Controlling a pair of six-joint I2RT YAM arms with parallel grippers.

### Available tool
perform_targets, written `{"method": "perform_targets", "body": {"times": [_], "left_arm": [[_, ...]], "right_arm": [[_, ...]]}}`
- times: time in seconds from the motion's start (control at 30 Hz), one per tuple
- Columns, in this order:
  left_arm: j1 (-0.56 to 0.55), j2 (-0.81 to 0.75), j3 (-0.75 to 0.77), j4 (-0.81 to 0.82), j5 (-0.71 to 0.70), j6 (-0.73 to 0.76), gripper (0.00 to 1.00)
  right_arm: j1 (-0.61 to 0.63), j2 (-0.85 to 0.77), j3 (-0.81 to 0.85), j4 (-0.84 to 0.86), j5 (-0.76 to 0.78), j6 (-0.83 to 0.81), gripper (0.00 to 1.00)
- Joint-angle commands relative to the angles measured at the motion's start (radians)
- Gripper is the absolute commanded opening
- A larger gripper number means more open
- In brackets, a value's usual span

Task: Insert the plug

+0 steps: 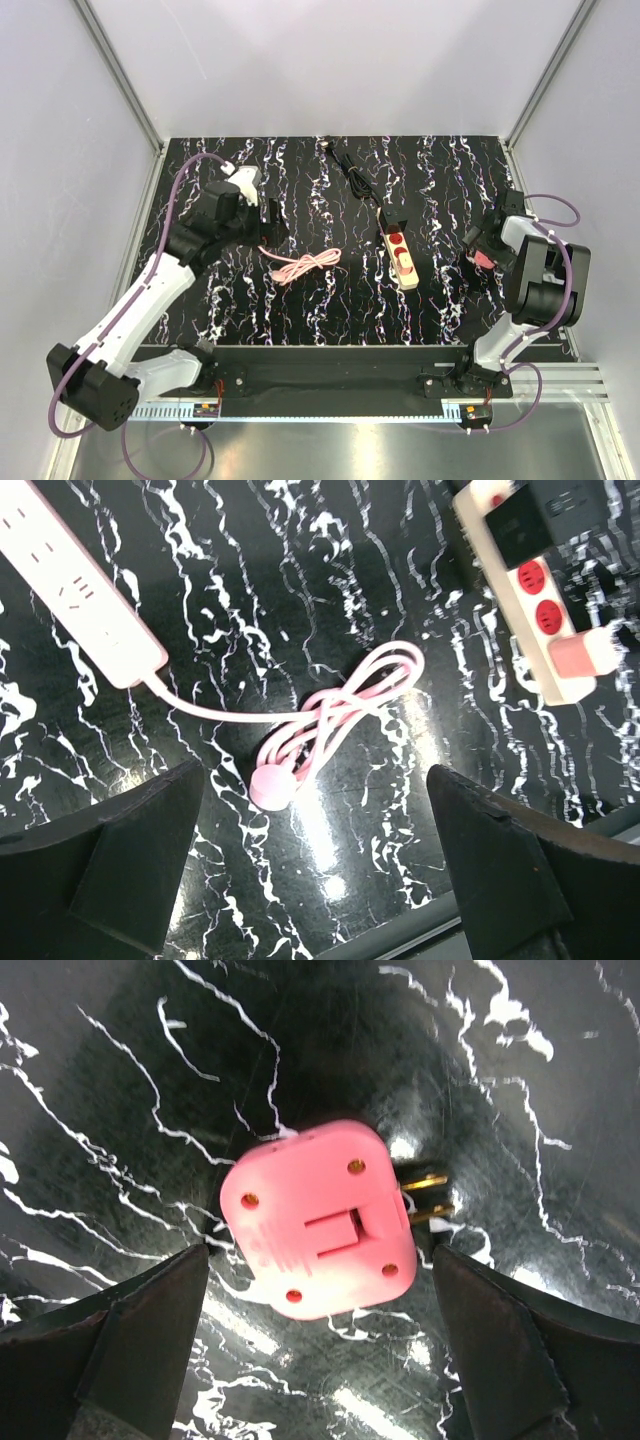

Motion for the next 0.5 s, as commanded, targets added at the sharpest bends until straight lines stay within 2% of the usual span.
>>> {"method": "perform_targets", "body": {"times": [0.0,0.17,0.3,0.47], "left_arm": [[-0.003,-0.047,-0.008,0.045,0.043,0.012,0.99],[-0.002,-0.066,-0.006,0.049,0.095,0.011,0.99],[-0.002,-0.09,-0.008,0.052,0.105,0.008,0.99],[0.009,-0.096,-0.02,0.065,0.128,-0.014,0.99]], "right_arm": [[0.0,0.009,0.022,0.035,0.029,-0.041,0.99],[0.0,0.02,0.017,0.047,0.023,-0.081,0.89],[0.002,0.018,0.01,0.046,-0.016,-0.084,0.77],[0.006,-0.056,0.013,0.018,-0.062,-0.08,0.46]]}}
